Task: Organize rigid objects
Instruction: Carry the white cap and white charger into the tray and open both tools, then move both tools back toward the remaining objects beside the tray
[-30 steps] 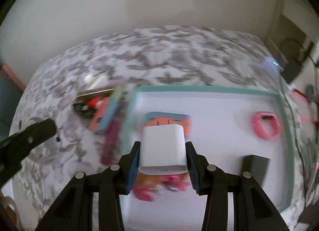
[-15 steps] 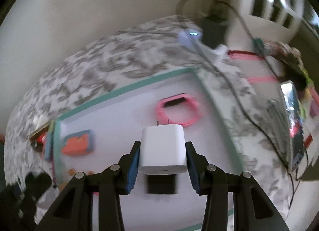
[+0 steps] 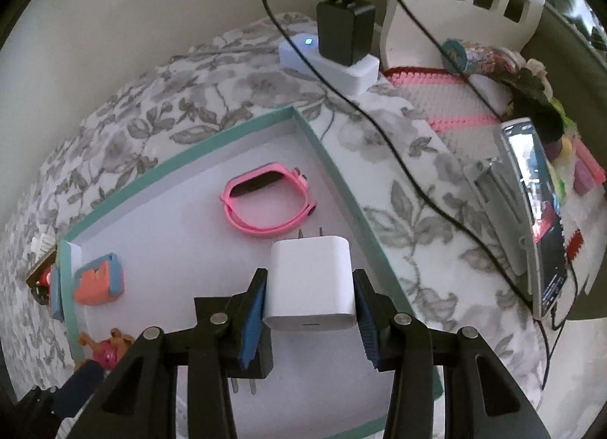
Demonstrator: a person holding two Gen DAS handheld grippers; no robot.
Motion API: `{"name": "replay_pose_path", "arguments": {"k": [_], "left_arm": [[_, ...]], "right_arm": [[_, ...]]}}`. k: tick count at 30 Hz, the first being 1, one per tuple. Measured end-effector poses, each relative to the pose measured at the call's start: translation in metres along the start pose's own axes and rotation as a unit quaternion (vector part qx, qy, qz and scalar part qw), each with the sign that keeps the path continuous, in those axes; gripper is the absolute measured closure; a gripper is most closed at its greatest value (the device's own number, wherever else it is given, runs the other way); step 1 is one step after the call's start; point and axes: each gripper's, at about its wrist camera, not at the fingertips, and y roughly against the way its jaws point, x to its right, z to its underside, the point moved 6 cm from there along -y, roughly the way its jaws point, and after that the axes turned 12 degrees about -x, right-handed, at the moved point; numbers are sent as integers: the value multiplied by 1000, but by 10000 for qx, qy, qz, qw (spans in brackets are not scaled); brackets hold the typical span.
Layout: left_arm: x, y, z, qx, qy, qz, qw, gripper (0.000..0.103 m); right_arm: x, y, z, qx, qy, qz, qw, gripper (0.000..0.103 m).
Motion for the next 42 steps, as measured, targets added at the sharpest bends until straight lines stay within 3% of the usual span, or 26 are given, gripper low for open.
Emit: {"name": "replay_pose_path", "arguments": {"k": [12, 23, 30, 37, 42], "left_arm": [[-11, -8, 1, -134, 141, -53, 9998, 68], [-19, -7, 0, -163, 282, 24, 9995, 68], [-22, 6, -2, -34, 325, 98, 9994, 68], [-43, 28, -8, 255, 660, 225, 9972, 67], [-69, 39, -9, 429, 1043, 186, 9934, 59]], "right_arm": [[-1, -16, 4, -280, 21, 76, 9996, 57], [-3, -14, 5, -271, 83, 189, 9994, 56], [-8, 0, 0, -54, 214, 267, 9994, 49], [-20, 21, -6, 286, 424, 323, 9982, 48], [-38, 29, -2, 396, 699, 291, 9963, 48]]}}
